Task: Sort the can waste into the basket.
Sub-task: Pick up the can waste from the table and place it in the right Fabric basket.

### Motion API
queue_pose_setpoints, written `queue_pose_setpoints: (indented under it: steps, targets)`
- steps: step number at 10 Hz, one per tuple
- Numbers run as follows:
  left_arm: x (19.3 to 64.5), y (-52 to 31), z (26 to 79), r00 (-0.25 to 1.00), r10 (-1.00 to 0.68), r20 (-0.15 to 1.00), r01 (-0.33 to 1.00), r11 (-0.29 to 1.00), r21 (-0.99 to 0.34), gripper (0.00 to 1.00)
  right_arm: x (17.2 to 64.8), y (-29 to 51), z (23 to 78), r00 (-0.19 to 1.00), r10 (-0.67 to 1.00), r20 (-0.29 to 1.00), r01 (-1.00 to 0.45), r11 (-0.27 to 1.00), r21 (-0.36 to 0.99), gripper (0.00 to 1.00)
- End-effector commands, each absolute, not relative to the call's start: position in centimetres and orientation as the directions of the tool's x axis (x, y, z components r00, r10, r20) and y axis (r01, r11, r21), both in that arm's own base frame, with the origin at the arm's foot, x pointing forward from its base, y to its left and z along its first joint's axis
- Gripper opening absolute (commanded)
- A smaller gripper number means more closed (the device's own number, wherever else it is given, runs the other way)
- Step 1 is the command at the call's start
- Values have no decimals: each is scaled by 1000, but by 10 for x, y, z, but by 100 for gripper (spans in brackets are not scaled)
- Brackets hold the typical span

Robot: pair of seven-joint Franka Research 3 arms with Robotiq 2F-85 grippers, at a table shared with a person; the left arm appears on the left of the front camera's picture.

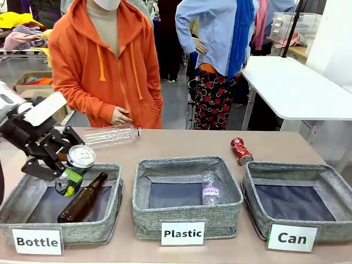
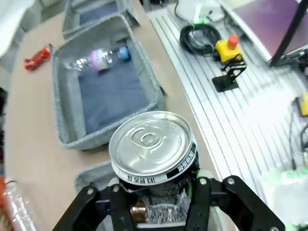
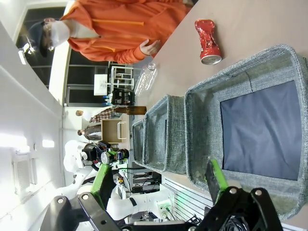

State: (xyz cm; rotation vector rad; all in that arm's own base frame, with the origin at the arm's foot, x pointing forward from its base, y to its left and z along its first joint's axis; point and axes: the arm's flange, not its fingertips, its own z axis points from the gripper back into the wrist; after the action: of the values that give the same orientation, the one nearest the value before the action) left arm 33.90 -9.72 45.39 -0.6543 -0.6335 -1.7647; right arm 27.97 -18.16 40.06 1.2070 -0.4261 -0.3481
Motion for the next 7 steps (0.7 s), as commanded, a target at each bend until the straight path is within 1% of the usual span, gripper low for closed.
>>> queue_pose_setpoints:
  steps: [1,3,4,5,6,7]
  targets:
    - [356,-99,462,-219,-628,747,971,-217,102,0,282,-183,401,865,-476,158,0,315,949,100]
    - [356,-99,462,-219,-628,747,971,-217,102,0,282,-183,401,865,-476,158,0,315,949,100]
    - [348,-96,458,-237,-648,724,965,-241,101,38,280,-182,401,870,-476,131,33,320,947,100]
    - [347,-129,468,-299,-636,712,949,-277,152,38,264,-188,423,876,-451,173,18,390,921,100]
    - [350,-169,491,-359,-588,725,929,-304,212,38,255,-189,435,869,-439,228,11,478,878,100]
    - [351,-215,516,-402,-582,707,911,-333,244,38,244,-198,444,885,-410,221,25,517,856,100]
